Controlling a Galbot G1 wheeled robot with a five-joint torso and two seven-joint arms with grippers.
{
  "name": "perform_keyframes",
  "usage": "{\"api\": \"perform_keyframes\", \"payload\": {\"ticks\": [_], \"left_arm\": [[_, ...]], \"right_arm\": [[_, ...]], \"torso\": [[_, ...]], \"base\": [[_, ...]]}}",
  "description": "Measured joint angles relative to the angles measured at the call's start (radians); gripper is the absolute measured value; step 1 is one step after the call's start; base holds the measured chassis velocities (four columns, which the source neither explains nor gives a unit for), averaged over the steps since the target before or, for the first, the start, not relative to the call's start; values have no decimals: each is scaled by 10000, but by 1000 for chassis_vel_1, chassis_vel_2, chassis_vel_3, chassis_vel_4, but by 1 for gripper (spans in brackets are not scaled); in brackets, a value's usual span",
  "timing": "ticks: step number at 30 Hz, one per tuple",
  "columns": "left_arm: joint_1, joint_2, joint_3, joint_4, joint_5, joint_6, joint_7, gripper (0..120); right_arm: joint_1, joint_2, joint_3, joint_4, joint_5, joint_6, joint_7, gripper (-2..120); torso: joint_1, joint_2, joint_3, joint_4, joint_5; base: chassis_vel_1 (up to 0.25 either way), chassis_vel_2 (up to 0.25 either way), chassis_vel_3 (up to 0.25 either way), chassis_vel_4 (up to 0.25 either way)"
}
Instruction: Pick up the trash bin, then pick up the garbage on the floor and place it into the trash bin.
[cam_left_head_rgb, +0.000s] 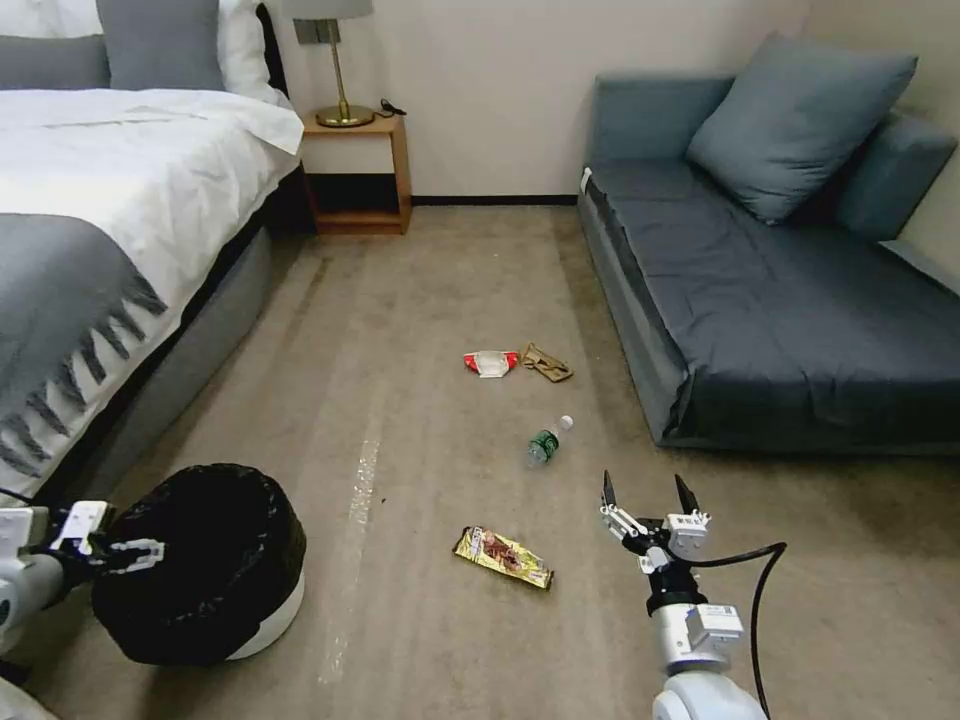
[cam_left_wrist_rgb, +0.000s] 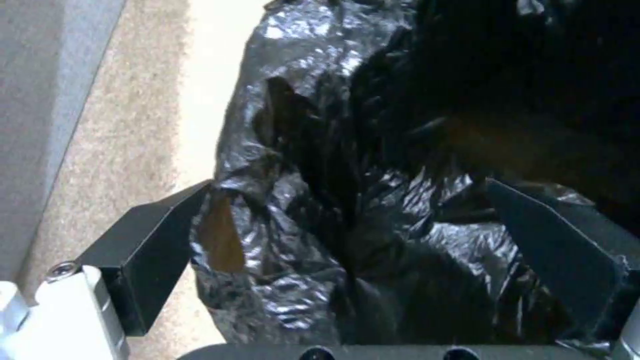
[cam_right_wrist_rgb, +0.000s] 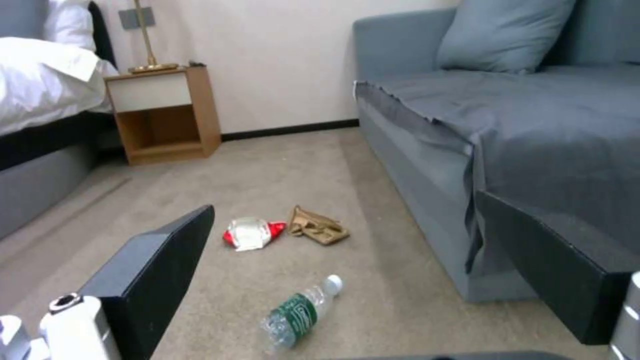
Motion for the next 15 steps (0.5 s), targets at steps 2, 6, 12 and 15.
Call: {"api": "perform_keyframes", "payload": {"ticks": [2,6,12,15], "left_arm": [[-137,55,42,148,-37,-14,24,99],[-509,114,389,494,-140,-22,37,90],[-832,194,663,800,-195,-24,-12,77],[-972,200,759,868,-263,-27,-79,62]], "right_arm": [[-1,14,3,-5,4,0,9,100],[35,48,-21,-5,-1,-23,25,100],[36,68,-27,21,-16,-38,36,100],[30,67,-15,10,-18,-39,45,100]], "torso": [[0,0,0,0,2],[0,0,0,-1,1],[0,0,0,0,1],[0,0,0,0,1]], "base": [[0,0,0,0],[0,0,0,0],[0,0,0,0],[0,0,0,0]]}}
